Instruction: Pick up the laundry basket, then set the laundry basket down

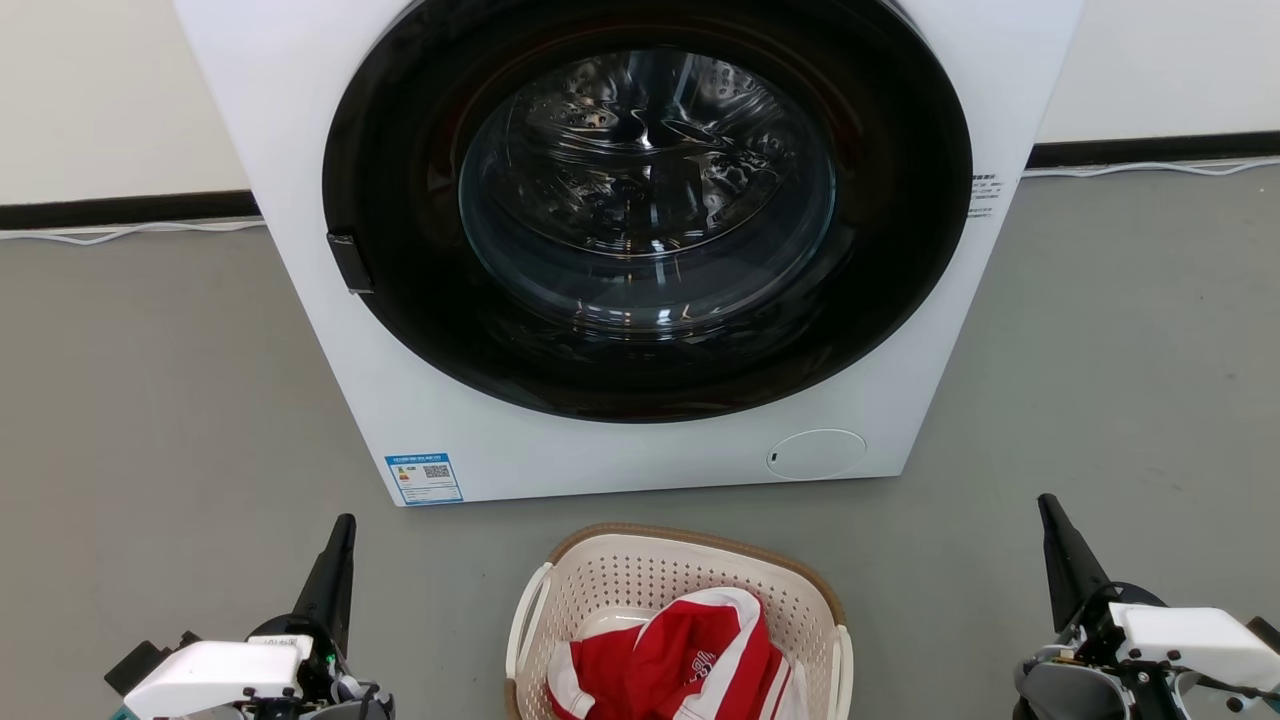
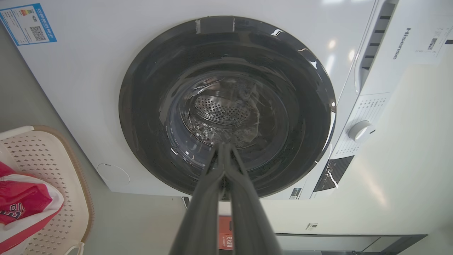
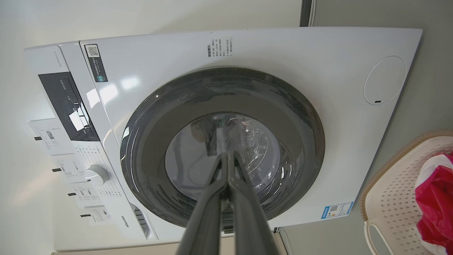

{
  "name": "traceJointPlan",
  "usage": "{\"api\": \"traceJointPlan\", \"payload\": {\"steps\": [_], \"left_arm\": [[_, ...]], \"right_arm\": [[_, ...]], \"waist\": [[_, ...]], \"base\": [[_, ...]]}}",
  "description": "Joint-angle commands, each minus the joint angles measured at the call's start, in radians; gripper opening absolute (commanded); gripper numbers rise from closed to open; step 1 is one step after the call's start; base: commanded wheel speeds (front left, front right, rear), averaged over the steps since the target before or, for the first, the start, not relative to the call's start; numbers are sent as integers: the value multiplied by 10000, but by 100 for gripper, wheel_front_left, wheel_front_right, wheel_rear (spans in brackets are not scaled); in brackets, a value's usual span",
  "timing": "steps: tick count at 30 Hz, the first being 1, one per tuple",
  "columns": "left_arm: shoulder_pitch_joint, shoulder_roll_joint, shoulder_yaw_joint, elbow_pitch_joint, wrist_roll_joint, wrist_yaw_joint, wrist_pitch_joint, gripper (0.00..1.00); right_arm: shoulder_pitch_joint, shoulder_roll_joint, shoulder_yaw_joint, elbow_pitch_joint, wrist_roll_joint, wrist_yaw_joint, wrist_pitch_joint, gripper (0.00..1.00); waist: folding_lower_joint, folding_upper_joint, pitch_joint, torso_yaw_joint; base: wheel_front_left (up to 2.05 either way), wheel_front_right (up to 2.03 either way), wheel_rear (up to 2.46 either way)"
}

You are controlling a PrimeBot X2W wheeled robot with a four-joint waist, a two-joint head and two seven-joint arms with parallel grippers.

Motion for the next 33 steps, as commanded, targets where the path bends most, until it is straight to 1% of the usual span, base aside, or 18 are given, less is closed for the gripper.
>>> {"api": "traceJointPlan", "payload": {"steps": [1, 33], "left_arm": [[-551, 102, 290, -225, 17, -75, 59, 0], [-551, 102, 290, -225, 17, -75, 59, 0]], "right_arm": [[-412, -47, 187, -280, -19, 73, 76, 0], [-412, -47, 187, -280, -19, 73, 76, 0]], "waist": [[0, -1, 0, 0], [0, -1, 0, 0]], "base": [[0, 0, 0], [0, 0, 0]]}}
